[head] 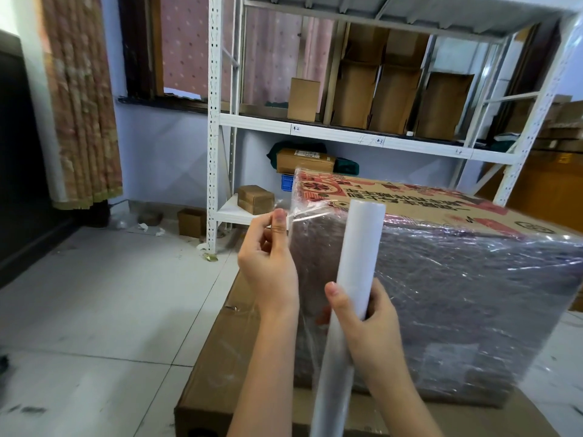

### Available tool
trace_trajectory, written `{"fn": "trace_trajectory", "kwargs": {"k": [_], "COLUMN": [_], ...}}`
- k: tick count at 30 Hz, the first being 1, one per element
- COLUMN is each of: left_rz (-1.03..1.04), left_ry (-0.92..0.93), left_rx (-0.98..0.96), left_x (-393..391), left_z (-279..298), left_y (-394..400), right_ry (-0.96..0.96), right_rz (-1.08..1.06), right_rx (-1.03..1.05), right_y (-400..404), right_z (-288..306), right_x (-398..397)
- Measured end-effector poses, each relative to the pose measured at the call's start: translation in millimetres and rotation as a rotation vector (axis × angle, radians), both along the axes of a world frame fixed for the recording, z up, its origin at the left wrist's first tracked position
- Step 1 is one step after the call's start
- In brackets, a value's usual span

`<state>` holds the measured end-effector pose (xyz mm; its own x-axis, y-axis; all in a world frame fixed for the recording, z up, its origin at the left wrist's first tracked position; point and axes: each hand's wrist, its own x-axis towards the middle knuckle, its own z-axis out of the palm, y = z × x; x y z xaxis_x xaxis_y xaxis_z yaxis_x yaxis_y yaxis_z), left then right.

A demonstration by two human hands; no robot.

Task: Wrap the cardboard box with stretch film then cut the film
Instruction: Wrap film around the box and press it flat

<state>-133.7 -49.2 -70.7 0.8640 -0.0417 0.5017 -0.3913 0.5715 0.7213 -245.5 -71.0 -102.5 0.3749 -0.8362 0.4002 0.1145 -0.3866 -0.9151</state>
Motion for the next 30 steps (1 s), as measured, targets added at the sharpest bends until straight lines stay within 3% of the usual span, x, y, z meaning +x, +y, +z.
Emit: {"fn": "trace_trajectory", "kwargs": {"k": [22,24,27,30], "left_rz": [-0.049,-0.153,-0.545,-0.742], "left_ry": [0.120,0.247,0.590,0.726], "left_rx": [0.066,0.061,0.016,0.065], "left_x": [10.4,10.7,15.1,25.9], "left_z": [2.6,5.4,9.0,4.1], "left_y": [-7.0,-7.2,-4.9,1.4], "right_ry": [-0.087,-0.090,-0.091,-0.084], "right_rz": [-0.120,-0.118,-0.109,-0.106], "right_rx": [0.014,0.011,0.007,0.008], "right_y": [-2.4,-2.4,-1.4,-0.9], "right_z": [-9.4,-8.6,-7.7,-9.4], "right_x": [7.8,6.9,6.7,7.7]}}
